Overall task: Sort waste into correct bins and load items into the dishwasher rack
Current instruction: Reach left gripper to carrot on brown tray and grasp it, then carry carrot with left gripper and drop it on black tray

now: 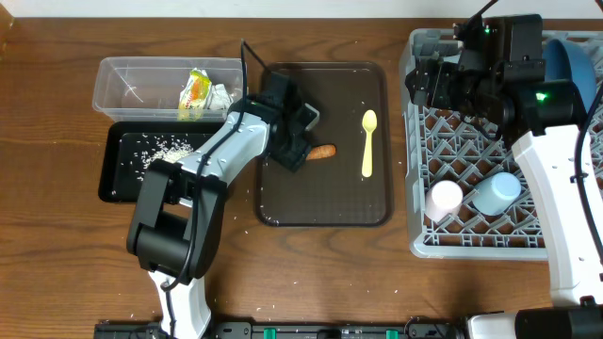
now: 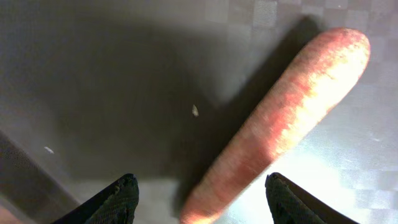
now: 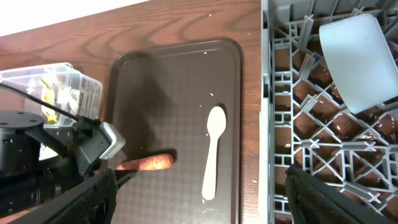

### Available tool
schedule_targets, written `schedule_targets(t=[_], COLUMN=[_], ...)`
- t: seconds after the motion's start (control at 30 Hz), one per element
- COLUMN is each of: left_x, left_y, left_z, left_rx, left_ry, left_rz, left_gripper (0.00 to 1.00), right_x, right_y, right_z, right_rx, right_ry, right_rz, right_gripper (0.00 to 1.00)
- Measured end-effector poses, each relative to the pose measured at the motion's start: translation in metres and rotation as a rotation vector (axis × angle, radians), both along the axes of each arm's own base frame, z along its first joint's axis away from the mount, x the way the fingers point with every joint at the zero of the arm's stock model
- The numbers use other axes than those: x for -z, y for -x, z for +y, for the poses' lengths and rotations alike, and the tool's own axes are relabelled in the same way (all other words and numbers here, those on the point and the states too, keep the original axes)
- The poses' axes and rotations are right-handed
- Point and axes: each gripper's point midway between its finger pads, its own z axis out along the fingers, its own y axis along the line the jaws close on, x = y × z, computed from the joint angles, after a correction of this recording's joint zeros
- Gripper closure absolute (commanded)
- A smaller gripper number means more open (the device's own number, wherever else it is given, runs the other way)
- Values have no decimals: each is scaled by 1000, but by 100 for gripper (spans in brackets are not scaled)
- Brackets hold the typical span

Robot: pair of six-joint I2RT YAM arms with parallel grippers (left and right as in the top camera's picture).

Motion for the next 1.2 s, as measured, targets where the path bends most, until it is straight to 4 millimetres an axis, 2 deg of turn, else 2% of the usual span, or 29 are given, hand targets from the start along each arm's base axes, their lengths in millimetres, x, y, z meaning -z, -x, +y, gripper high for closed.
schedule_targets(t=[0.23,0.5,0.67,0.73,0.8,1.0,1.1,1.2], left_x=[0,6,19,19,19,19,17,12], left_y=[-7,13,20,20,20,20,15,6], left_z=[-8,-45,-52,-52,-52,-52,-49,-40], left_rx=[98,269,315,320,329,302,232,128], left_ry=[-21,-38,-43,-42,-43,-40,-52,-88], left_rz=[-66,-77,-51,-53,-56,-49,-50,-68], left_gripper=[32,33,50,71,79,81,87,87], right_x=[1,2,4,4,4,4,4,4], right_y=[1,3,5,5,5,5,5,5], right_z=[0,0,-1,-1,-1,-1,-1,-1], right_rx=[0,0,0,0,0,0,0,0], right_ry=[0,2,3,3,4,4,4,4], right_rz=[3,16,26,27,28,28,29,29], right_gripper=[15,16,15,15,15,14,14,14])
